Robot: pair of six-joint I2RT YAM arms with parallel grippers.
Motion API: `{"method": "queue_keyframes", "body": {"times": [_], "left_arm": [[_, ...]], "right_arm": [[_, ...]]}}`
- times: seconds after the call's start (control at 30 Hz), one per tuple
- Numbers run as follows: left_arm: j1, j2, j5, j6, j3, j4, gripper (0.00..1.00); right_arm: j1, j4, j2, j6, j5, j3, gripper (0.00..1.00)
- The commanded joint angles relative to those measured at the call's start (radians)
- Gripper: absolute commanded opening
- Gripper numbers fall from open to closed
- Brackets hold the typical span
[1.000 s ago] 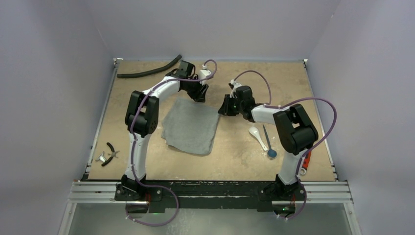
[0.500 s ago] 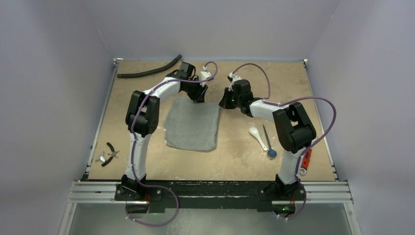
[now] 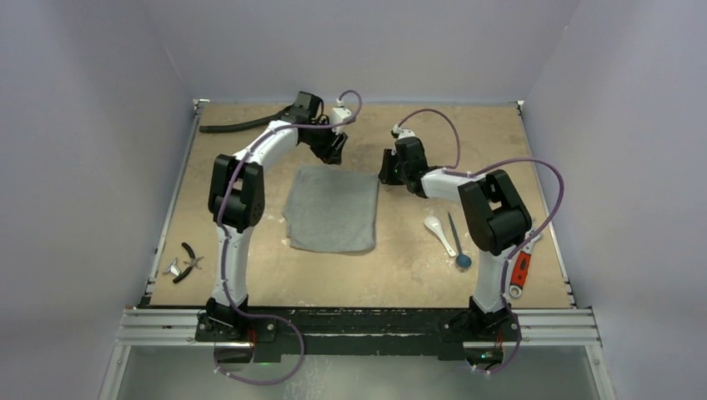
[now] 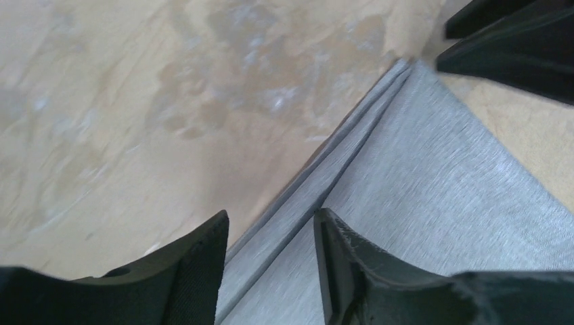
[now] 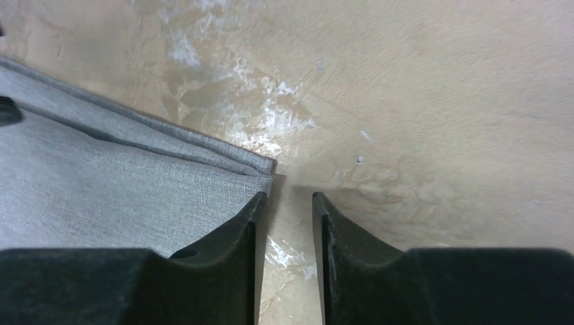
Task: Fold the napkin into a case and place the utensils inside
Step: Smooth out the lower triangle-folded napkin at the center of the board, then rotate the lower triangle-folded napkin at the center of the board.
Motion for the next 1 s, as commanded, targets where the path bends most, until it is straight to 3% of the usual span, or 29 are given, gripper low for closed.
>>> {"method": "queue_keyframes", "body": {"times": [0.0,0.17,0.3,0.47,0.67,0.97], "left_arm": [[0.107,-0.106,-0.023,0.015,0.02,-0.072,0.52],[0.214,-0.191,0.045,-0.015,-0.081,-0.087,0.57],[0.222,-0.29,0.064,-0.02,-0.256,-0.063,0.53],[0.222,-0.345,0.064,-0.132,-0.458,0.106,0.43],[0.22,-0.278,0.065,-0.214,-0.46,0.175,0.38],[0.206,-0.247,0.011,-0.216,-0.478,0.214,0.38]], "right_arm": [[0.003,-0.047,-0.11,-0.021,0.093,0.041,0.38],[0.067,-0.068,-0.126,-0.081,0.115,0.105,0.44],[0.098,-0.069,-0.023,-0.124,-0.035,0.262,0.41],[0.101,-0.078,0.161,-0.126,-0.244,0.488,0.36],[0.102,-0.062,0.375,-0.053,-0.416,0.682,0.28],[0.108,-0.094,0.533,-0.037,-0.501,0.858,0.32]]}}
